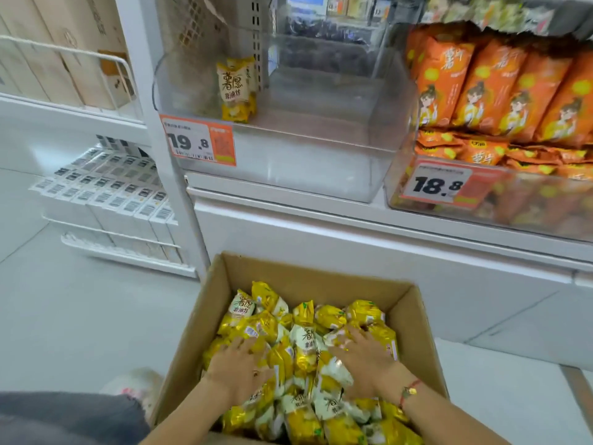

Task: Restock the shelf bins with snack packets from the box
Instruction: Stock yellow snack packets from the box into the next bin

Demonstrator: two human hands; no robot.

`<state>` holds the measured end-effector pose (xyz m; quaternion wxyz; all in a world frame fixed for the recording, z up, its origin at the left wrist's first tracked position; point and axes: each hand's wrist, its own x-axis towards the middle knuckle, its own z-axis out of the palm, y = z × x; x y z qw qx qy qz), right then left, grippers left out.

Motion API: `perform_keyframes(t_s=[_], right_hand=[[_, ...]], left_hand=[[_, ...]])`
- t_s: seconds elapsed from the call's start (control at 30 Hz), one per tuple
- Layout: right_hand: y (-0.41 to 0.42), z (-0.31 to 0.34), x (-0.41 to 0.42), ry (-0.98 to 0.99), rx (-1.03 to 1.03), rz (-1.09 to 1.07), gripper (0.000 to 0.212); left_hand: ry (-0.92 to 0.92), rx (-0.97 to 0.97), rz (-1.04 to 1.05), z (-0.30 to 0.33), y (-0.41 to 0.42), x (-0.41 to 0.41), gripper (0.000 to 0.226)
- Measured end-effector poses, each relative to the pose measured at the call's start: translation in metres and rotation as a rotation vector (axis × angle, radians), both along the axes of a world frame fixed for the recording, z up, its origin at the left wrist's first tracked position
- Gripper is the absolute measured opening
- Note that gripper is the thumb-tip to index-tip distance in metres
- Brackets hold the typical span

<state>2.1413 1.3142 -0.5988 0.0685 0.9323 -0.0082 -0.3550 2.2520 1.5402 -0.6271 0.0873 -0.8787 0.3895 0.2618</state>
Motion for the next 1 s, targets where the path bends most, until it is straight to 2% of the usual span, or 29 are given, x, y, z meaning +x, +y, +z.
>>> perform_keyframes(t_s=[0.03, 0.1, 0.17, 0.2, 0.27, 0.33, 0.4, 0.47, 0.5, 0.57, 0.63, 0.7, 0.77, 0.83, 0.87, 0.93, 1.0], right_hand=[[0.0, -0.002, 0.0, 0.024, -0.058, 0.058, 0.076], [-0.002, -0.002, 0.001, -0.058, -0.139, 0.178, 0.06], [-0.007, -0.002, 0.005, -0.175, -0.082, 0.163, 0.05], [-0.011, 0.001, 0.006, -0.209, -0.007, 0.11, 0.053], [-0.016, 0.007, 0.01, -0.253, 0.253, -0.15, 0.069], [-0.013, 0.026, 0.017, -0.259, 0.633, -0.588, 0.073], [-0.008, 0.043, 0.023, -0.095, 1.097, -0.994, 0.069], [-0.006, 0.049, 0.025, 0.087, 1.539, -1.178, 0.059], [-0.005, 0.05, 0.025, 0.135, 1.688, -1.214, 0.052], [-0.003, 0.051, 0.026, 0.173, 1.792, -1.237, 0.043], [-0.001, 0.051, 0.029, 0.188, 1.765, -1.247, 0.041], [-0.001, 0.052, 0.031, 0.184, 1.647, -1.214, 0.05], [-0.004, 0.057, 0.035, 0.065, 1.346, -1.106, 0.053], [-0.011, 0.055, 0.039, -0.141, 1.027, -0.932, 0.044], [-0.017, 0.05, 0.04, -0.26, 0.865, -0.832, 0.037], [-0.026, 0.036, 0.041, -0.441, 0.527, -0.64, 0.03], [-0.024, 0.017, 0.041, -0.486, 0.353, -0.494, 0.038]], left_hand=[[-0.003, 0.071, -0.033, 0.002, -0.002, -0.002, 0.079], [-0.015, 0.095, -0.046, 0.006, -0.005, -0.004, 0.067], [0.015, 0.093, -0.022, 0.007, -0.008, 0.001, 0.063], [0.057, 0.073, 0.016, 0.008, -0.01, 0.005, 0.062], [0.202, -0.07, 0.15, 0.009, -0.014, 0.016, 0.057], [0.381, -0.353, 0.352, 0.018, -0.022, 0.028, 0.049], [0.657, -0.597, 0.524, 0.038, -0.033, 0.034, 0.047], [0.965, -0.692, 0.616, 0.056, -0.043, 0.034, 0.052], [1.065, -0.706, 0.634, 0.058, -0.048, 0.035, 0.06], [1.152, -0.717, 0.626, 0.06, -0.053, 0.032, 0.078], [1.171, -0.712, 0.614, 0.061, -0.057, 0.029, 0.078], [1.116, -0.759, 0.657, 0.067, -0.057, 0.026, 0.056], [1.043, -0.903, 0.817, 0.068, -0.055, 0.026, 0.037], [0.935, -1.026, 0.994, 0.063, -0.051, 0.031, 0.048], [0.872, -1.046, 1.057, 0.061, -0.048, 0.033, 0.05], [0.804, -1.081, 1.14, 0.061, -0.043, 0.036, 0.036], [0.845, -1.047, 1.168, 0.059, -0.038, 0.038, 0.028]])
